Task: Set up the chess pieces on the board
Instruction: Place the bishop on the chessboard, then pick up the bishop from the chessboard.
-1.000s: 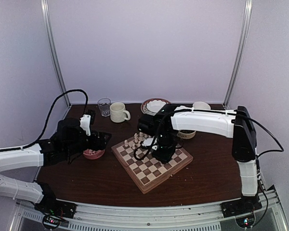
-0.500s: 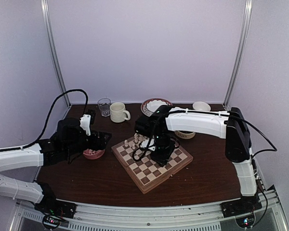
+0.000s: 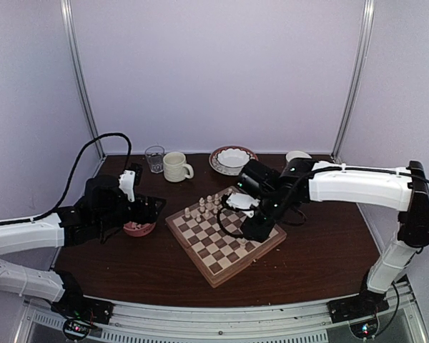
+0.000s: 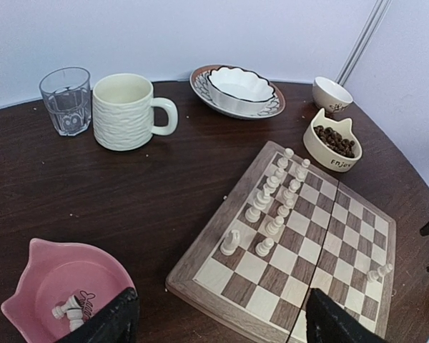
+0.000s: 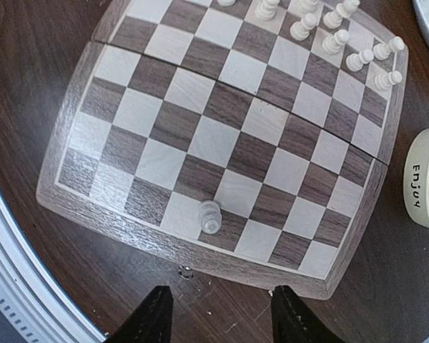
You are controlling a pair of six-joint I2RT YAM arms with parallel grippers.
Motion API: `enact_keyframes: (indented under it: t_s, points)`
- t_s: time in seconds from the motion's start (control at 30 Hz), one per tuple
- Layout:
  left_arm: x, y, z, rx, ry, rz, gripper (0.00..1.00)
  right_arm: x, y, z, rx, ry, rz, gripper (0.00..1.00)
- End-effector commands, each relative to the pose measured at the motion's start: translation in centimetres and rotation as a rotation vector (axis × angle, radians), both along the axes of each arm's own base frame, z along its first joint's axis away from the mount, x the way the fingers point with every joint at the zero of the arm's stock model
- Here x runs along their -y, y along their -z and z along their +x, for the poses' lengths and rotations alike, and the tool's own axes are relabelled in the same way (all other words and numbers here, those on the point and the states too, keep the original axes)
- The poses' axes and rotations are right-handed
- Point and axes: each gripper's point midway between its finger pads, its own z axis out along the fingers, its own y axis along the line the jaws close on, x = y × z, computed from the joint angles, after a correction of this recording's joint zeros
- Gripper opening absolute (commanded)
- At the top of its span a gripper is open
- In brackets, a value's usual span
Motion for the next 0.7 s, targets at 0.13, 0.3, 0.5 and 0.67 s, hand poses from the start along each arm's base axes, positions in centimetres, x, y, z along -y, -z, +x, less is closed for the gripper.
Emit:
enact_keyframes:
  t_s: [0.13,0.3,0.5,0.67]
  points:
    - [0.9,-2.2,0.4,0.049,0.030,-0.037,0.80,-1.9,0.8,0.7,0.091,0.015,0.189,0.47]
    - [1.1,-1.9,0.5,0.041,0.035,-0.030,0.80,-2.2,1.9,0.8,0.066,0.014,0.161,0.44]
    - [1.2,-1.8,0.5,0.037,0.041,-0.029,0.80,-2.4,3.1,1.2,0.050,0.019,0.115,0.39]
    - [1.3,-1.9,0.5,0.037,0.043,-0.030,0.80,-2.5,3.6,1.2,0.038,0.018,0.101,0.35]
